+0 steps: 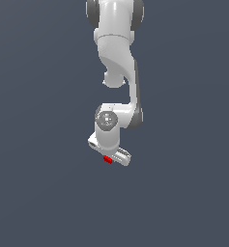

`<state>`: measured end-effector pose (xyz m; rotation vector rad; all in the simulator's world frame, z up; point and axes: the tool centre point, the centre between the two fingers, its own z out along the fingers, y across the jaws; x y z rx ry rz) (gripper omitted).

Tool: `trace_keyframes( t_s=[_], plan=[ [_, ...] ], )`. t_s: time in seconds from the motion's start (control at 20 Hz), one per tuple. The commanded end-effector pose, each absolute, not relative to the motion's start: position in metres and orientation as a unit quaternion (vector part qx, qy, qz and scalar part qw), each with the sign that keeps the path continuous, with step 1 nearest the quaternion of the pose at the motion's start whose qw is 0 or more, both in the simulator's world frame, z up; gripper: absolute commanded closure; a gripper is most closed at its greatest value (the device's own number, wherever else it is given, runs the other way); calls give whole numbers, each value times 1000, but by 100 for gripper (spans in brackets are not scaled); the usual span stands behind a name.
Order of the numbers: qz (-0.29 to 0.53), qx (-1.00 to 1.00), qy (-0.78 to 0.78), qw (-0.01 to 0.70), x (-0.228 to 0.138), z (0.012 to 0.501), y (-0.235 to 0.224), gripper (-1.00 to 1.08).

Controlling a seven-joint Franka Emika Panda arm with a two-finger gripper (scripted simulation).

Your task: Pick up the red cube and move it to a goal position.

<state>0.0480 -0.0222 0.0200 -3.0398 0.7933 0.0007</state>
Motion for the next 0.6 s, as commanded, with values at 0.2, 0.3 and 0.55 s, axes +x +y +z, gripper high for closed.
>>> trace_keyframes(
  t_s=[0.2, 0.3, 0.55],
  plan=[
    [0, -968, 252, 0, 43, 21, -19, 108],
    [0, -968, 252, 0, 39, 22, -17, 108],
    [0, -968, 252, 0, 24, 25, -7, 108]
  ],
)
